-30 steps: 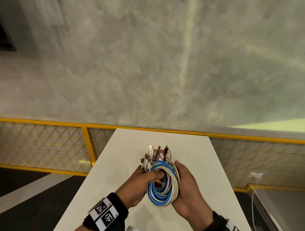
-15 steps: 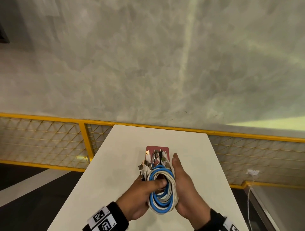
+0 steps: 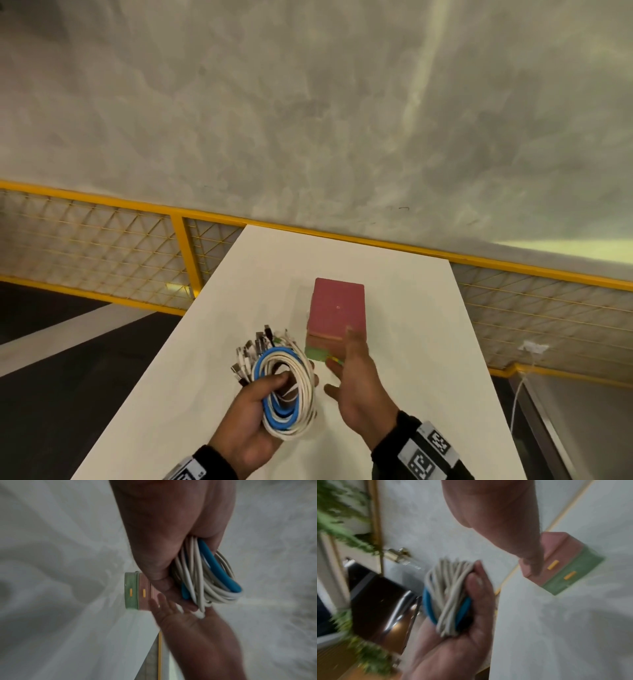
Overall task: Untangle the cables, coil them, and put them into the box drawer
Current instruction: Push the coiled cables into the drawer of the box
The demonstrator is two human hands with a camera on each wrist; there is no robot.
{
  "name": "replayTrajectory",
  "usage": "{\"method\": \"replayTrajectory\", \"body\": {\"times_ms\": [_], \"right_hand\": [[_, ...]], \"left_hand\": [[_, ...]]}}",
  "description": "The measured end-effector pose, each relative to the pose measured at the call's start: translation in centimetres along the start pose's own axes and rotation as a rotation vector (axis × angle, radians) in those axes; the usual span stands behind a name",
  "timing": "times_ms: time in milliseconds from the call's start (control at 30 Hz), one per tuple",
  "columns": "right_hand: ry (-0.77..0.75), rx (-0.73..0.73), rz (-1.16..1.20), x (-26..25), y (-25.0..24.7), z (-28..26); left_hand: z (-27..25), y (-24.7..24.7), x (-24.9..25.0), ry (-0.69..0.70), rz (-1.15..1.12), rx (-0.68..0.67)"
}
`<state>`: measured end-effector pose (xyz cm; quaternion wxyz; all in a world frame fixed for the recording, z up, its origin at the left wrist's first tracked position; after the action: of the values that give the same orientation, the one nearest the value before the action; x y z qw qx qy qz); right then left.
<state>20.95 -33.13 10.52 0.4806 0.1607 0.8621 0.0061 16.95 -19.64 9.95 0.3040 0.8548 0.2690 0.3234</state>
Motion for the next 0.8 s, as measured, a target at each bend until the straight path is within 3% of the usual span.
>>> {"method": "replayTrajectory", "body": {"times_ms": [167,533,800], "right_hand": [[0.251,0.058,0.055,5.0,-3.3,3.6],[0.27,0.116,0.169,6.2,-2.3,9.6],[0.344,0.137,0.122,8.9,-3.1,7.5]], "left_hand": [[1.0,-2.4,4.1,0.122,-0.082,0.005],[1.0,-4.8,7.2,0.181,-0.061,0.002],[1.4,-4.1,6.7,0.163,-0.016,-0.014]]}}
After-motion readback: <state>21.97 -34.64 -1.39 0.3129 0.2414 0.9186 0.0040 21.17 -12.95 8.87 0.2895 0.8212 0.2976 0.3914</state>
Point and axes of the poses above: each hand's wrist, its own z-axis towards the middle knuckle, its own y-axis out of the palm, x = y × z, the point moved 10 cm from there along z, towards the middle knuckle, and after that the axes turned 6 degrees about -z, right-handed, at the moved point
